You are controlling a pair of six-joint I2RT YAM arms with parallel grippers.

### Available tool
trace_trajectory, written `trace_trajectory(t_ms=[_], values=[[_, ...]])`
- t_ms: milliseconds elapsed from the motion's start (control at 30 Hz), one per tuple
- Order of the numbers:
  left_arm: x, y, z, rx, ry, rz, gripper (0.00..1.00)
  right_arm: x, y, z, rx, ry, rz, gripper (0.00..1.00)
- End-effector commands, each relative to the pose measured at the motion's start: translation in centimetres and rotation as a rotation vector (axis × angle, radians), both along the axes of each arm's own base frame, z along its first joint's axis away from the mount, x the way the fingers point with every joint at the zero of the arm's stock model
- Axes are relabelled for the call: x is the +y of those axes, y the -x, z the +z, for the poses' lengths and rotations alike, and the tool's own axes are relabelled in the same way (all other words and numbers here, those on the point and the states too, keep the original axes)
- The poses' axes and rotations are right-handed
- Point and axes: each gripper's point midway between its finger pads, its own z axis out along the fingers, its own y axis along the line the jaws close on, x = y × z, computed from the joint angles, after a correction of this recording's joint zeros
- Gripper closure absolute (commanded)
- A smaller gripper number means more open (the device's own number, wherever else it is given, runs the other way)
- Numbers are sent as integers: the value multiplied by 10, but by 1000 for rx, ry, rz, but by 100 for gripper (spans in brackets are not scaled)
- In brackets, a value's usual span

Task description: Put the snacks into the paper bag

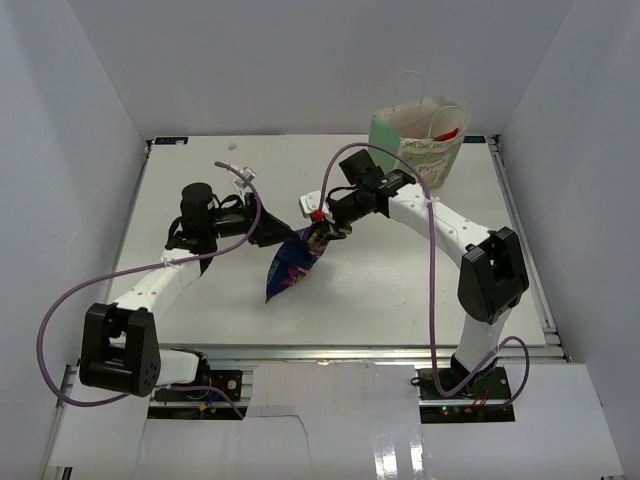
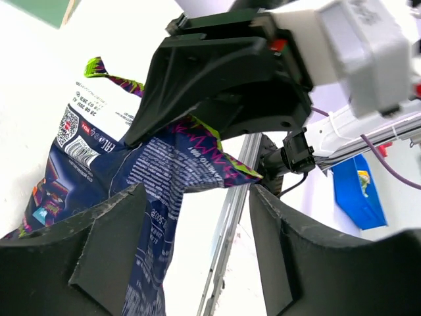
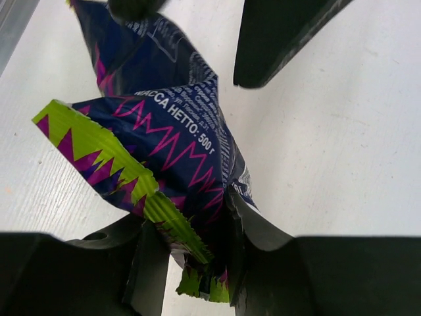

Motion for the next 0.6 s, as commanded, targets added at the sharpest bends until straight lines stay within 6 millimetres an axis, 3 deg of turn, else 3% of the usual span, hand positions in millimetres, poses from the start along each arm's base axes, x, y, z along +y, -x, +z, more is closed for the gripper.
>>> trace_trajectory(t_ms=[0, 100, 267, 333, 500, 567], values=[[-1, 9, 33, -144, 26, -35, 25, -3, 7, 52, -35, -118, 15, 92], [1, 12, 38, -159, 28, -29, 24, -7, 3, 59, -49, -127, -1, 92], [14, 7, 56, -241, -13, 68, 21, -17, -15, 87, -122, -157, -46, 92], [20, -3, 67, -286, -49, 139, 20, -22, -26, 107, -164, -180, -72, 92], [33, -4, 71, -320, -127, 222, 20, -38, -54, 172, -277, -260, -153, 92], [35, 1, 71, -332, -128, 246, 20, -51, -71, 213, -356, -313, -201, 92]])
